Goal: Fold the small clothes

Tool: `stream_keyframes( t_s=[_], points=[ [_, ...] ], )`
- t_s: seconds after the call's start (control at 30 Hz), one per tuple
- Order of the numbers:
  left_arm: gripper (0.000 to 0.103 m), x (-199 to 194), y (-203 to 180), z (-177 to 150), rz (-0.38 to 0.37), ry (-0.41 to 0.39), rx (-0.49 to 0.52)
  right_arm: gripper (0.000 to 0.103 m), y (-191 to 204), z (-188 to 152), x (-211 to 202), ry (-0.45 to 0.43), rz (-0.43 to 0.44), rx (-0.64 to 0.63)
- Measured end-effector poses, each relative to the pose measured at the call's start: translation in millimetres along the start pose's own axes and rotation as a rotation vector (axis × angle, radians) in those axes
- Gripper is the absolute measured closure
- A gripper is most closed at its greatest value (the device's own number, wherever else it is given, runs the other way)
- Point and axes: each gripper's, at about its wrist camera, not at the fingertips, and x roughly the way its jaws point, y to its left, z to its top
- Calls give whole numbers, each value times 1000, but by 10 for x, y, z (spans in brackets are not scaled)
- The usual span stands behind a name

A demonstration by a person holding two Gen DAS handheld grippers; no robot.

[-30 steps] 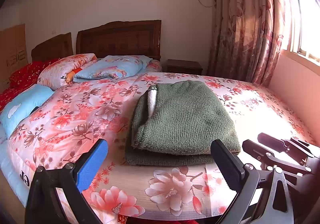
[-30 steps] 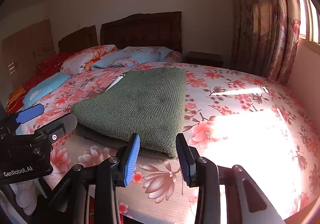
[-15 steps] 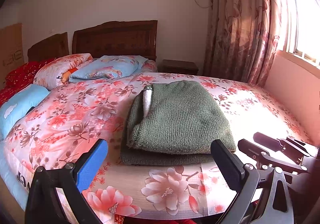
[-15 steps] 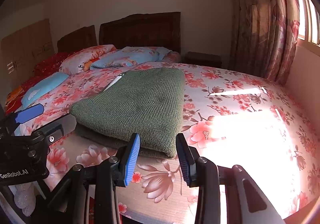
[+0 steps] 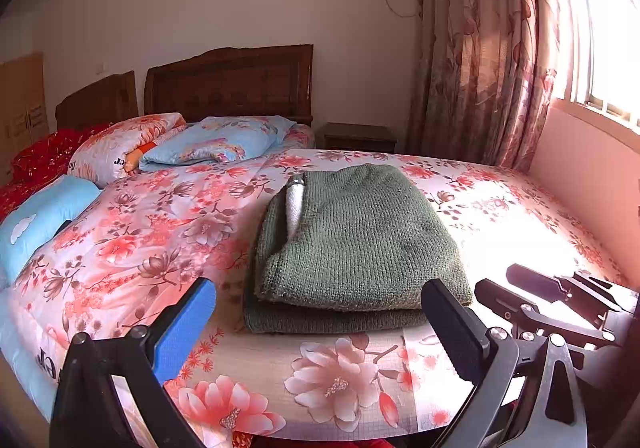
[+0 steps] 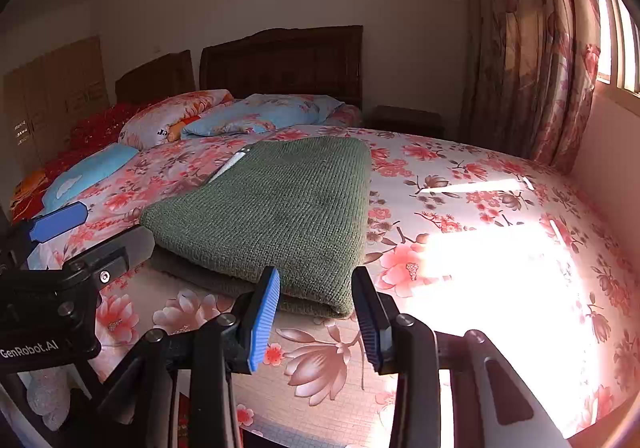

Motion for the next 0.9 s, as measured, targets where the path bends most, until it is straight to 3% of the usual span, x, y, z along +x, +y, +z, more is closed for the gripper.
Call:
stream_keyframes(
  t_s=[0.9],
  points=[
    [0,-33,3,8,10,-25,0,65,-11,-9,-7,-3,7,-3]
  ],
)
